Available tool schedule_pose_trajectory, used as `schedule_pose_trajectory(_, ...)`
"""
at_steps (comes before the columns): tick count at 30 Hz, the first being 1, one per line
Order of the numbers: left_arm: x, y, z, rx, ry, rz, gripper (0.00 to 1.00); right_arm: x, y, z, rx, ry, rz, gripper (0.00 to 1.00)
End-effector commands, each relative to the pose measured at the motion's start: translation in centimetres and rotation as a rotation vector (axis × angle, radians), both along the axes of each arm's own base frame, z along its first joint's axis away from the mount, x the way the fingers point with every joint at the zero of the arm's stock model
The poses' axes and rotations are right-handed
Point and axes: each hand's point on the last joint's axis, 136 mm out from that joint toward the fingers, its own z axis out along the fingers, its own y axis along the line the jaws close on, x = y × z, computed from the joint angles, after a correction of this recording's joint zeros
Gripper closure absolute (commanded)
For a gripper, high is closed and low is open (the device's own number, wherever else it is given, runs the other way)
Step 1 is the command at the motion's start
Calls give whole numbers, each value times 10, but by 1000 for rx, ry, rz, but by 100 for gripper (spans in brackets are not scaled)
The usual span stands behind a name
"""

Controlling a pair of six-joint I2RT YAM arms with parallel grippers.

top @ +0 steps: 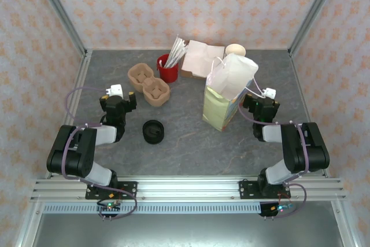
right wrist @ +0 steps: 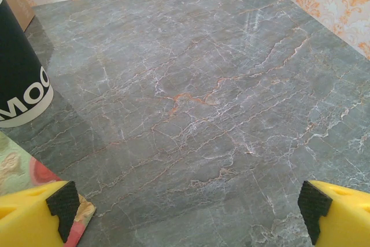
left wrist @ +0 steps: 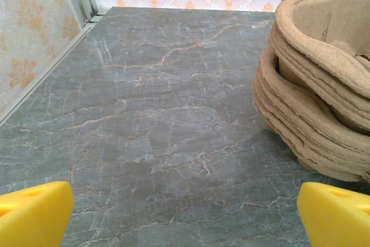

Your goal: Pack the takeout coffee

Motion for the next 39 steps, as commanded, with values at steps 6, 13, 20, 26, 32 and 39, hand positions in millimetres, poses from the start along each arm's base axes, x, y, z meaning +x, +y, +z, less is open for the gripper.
schedule_pose_trajectory(6,-4,3,-4,6,10,26,0,4,-3,7,-7,-31,-7,1)
schedule_pose_trajectory(13,-4,3,-4,6,10,27,0,4,-3,8,-6,-34,-6,1)
schedule_pose_trajectory(20,-6,3,1,7,-2,21,0,0,-2,13,-5,-52,2,1)
schedule_pose_trajectory(26,-35,21,35,12,19,146,0,-19,-19,45,-16,-81,-102,1)
schedule_pose_trajectory(32,-73,28,86,-40,-41,205,0,-51,-30,68,-58,-41,-148,1)
schedule_pose_trajectory(39,-111,36,152,-104,-116,267,0,-95,-50,85,-116,-7,-256,1)
